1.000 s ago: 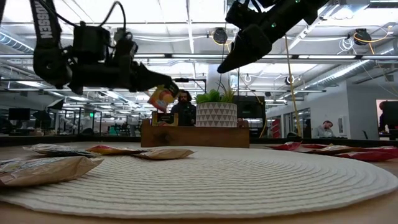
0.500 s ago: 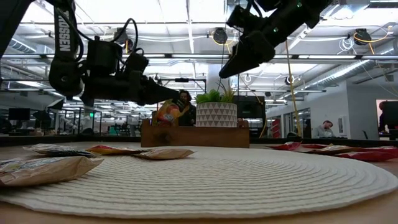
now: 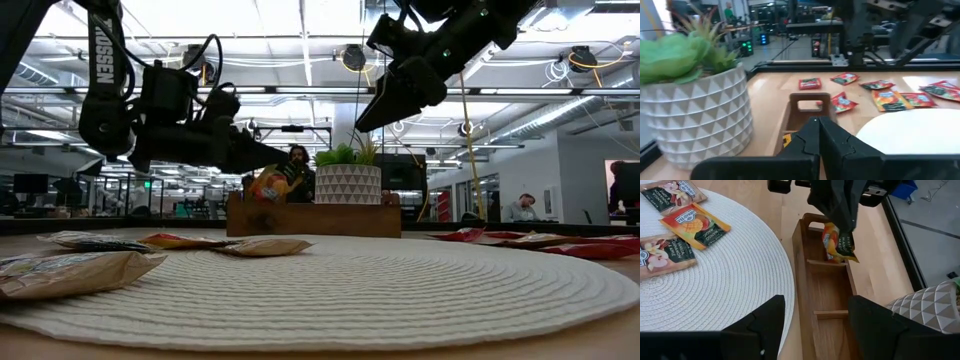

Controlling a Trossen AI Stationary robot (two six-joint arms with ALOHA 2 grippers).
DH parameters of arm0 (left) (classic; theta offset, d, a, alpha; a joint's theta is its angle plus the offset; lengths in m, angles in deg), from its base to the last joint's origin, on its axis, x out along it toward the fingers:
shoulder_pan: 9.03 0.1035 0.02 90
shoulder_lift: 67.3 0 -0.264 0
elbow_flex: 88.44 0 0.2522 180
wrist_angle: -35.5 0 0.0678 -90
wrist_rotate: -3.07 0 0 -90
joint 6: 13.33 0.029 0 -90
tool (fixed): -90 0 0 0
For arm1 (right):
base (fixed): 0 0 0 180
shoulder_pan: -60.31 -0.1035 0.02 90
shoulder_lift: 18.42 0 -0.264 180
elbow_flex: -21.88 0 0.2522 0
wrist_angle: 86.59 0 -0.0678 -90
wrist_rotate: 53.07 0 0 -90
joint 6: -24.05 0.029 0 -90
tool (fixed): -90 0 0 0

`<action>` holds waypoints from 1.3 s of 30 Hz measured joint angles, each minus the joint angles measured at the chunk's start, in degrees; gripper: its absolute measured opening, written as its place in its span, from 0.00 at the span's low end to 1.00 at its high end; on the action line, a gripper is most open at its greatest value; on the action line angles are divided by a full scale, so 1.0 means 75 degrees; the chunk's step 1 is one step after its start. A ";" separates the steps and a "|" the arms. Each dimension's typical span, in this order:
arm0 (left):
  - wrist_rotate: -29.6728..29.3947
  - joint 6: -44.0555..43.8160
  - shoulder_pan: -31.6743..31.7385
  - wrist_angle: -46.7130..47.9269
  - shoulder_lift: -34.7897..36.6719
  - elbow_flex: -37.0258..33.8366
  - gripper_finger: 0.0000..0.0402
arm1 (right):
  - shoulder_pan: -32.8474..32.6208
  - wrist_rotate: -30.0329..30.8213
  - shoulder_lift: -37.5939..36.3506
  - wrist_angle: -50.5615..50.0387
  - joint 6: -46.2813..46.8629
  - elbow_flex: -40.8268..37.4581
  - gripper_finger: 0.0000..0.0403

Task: Pick & Place Tea
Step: Put the mango tea bag into the wooden organizer

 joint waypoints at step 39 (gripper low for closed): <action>-0.4792 0.0538 -0.3290 1.0949 0.2538 0.3312 0.01 | 0.0096 0.0804 -0.0338 0.0005 -0.0341 -0.0115 0.49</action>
